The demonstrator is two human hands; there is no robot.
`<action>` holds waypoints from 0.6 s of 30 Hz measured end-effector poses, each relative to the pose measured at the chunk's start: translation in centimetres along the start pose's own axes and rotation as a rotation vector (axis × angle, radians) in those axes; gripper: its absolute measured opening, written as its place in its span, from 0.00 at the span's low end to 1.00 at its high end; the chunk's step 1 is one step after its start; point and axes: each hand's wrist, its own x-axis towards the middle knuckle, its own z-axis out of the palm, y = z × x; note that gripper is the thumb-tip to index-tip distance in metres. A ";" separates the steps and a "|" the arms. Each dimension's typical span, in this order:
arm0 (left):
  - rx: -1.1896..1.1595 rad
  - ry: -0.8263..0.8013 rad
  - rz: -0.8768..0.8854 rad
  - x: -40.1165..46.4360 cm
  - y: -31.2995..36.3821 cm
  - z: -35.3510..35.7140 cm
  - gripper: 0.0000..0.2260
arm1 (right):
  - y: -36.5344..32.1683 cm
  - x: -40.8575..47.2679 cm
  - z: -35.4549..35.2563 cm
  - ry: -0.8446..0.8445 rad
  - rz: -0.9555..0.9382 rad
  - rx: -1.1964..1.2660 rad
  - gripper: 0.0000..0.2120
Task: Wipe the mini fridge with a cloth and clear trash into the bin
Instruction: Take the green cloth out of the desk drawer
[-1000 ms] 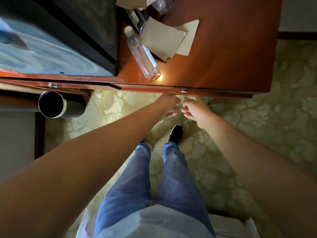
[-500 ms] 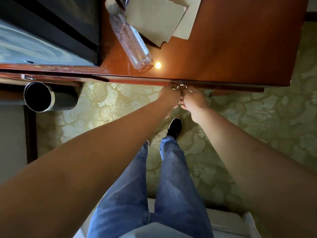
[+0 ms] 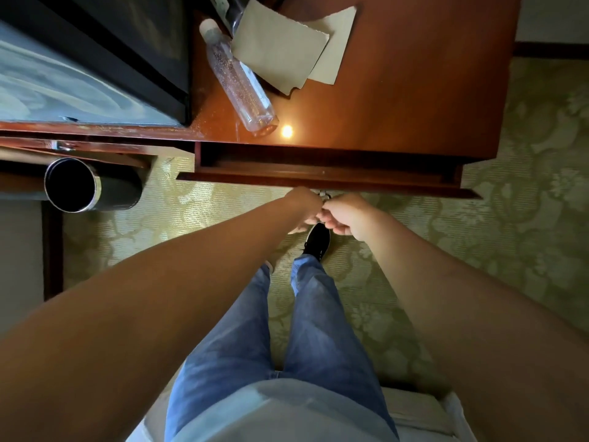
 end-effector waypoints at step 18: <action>0.061 0.144 0.061 -1.5 -3.3 -3.3 0.10 | 1.1 -2.3 -2.5 0.029 -0.166 -0.212 0.09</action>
